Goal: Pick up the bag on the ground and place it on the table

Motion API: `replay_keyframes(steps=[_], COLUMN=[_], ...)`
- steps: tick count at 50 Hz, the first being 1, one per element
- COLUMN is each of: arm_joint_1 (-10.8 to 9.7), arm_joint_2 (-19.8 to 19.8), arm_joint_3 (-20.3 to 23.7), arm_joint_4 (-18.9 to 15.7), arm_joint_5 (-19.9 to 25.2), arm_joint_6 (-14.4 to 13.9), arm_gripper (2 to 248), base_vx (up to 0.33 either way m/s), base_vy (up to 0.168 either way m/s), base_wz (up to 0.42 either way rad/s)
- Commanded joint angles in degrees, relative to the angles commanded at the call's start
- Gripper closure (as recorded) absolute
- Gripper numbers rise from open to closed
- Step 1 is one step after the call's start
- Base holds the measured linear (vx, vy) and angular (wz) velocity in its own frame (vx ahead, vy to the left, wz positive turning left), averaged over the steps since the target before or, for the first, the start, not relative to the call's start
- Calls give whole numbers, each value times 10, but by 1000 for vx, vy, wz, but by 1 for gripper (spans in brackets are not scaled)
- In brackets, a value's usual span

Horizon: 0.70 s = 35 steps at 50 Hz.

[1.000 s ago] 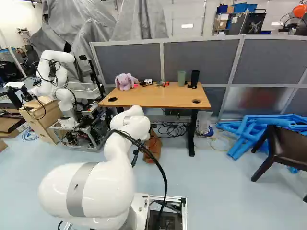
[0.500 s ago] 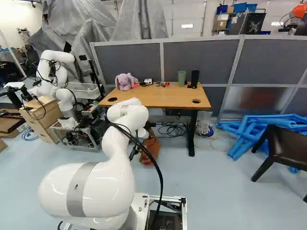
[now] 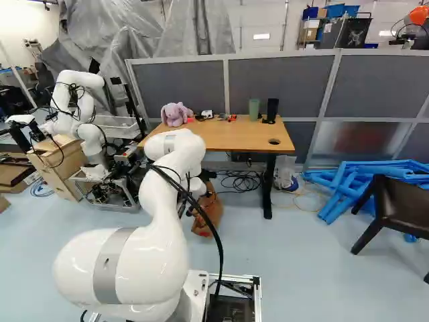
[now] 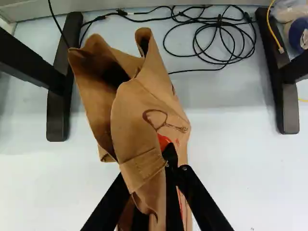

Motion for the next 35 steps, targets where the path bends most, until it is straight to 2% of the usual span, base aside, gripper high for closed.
replay_keyframes(steps=[16,35], arm_joint_1=[3,7], arm_joint_2=[23,47], arm_joint_3=[50,106], arm_joint_4=[0,0], arm_joint_5=[7,40], arm_joint_6=[0,0], arm_gripper=[225,225], base_vx=[0,0], base_vy=[0,0], base_wz=[0,0])
